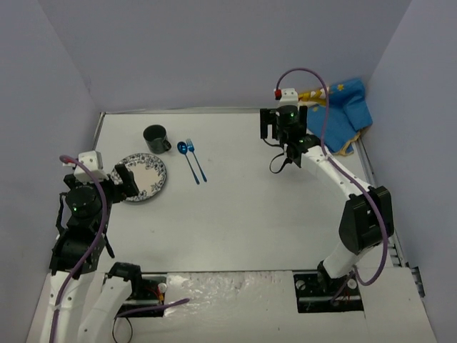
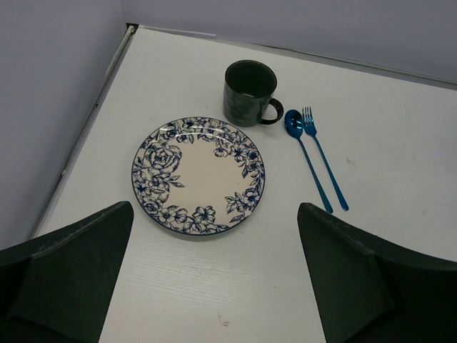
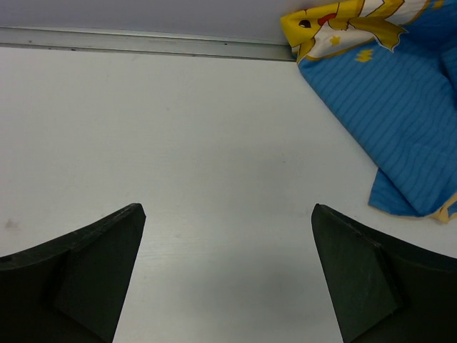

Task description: Set the dinner table for one person

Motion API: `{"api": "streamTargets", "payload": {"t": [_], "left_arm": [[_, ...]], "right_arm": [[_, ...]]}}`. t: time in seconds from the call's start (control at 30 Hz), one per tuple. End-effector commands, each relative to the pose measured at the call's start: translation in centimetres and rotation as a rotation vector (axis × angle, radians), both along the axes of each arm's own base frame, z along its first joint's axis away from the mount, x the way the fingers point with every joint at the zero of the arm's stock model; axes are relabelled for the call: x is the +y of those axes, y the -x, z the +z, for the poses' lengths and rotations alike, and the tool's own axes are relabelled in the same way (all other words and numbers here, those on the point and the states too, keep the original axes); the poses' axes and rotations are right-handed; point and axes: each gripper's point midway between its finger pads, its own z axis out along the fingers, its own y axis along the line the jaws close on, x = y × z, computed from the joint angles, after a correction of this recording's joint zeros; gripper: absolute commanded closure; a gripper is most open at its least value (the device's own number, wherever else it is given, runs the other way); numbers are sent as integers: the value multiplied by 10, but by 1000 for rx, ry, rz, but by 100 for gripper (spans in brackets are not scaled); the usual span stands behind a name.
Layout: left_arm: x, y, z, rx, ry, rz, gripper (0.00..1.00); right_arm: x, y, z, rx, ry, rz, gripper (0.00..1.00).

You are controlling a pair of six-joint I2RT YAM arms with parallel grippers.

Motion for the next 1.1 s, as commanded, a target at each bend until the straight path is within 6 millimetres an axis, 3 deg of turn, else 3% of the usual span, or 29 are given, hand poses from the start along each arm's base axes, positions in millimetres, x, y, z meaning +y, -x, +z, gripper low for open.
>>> {"api": "streamTargets", "payload": {"t": [0.0,0.07,0.23,0.43,0.6,0.67,1.07], "left_arm": [[-6,-7,14,-55,18,-21,3],[-6,-6,14,-54,14,-24,3],[-8,-7,12,-46,6,-31,3],[-11,-10,10,-40,1,-47,3],[-12,-11,8,-29,-5,-54,3],[-13,-12,8,-29,-8,-58,3],[-16,-15,3,-7,-16,-73,3]], "right_arm": [[-31,-47,28,-123,-7,6,6],[-68,-67,2,-82,15,-38,10],[-121,-93,-53,11,50,-81,16],[-159,-113,-102,95,183,-65,16],[-176,-125,-119,105,283,-93,15],[-196,-129,-123,110,298,-124,15],[-221,-143,-156,170,373,-203,13]]}}
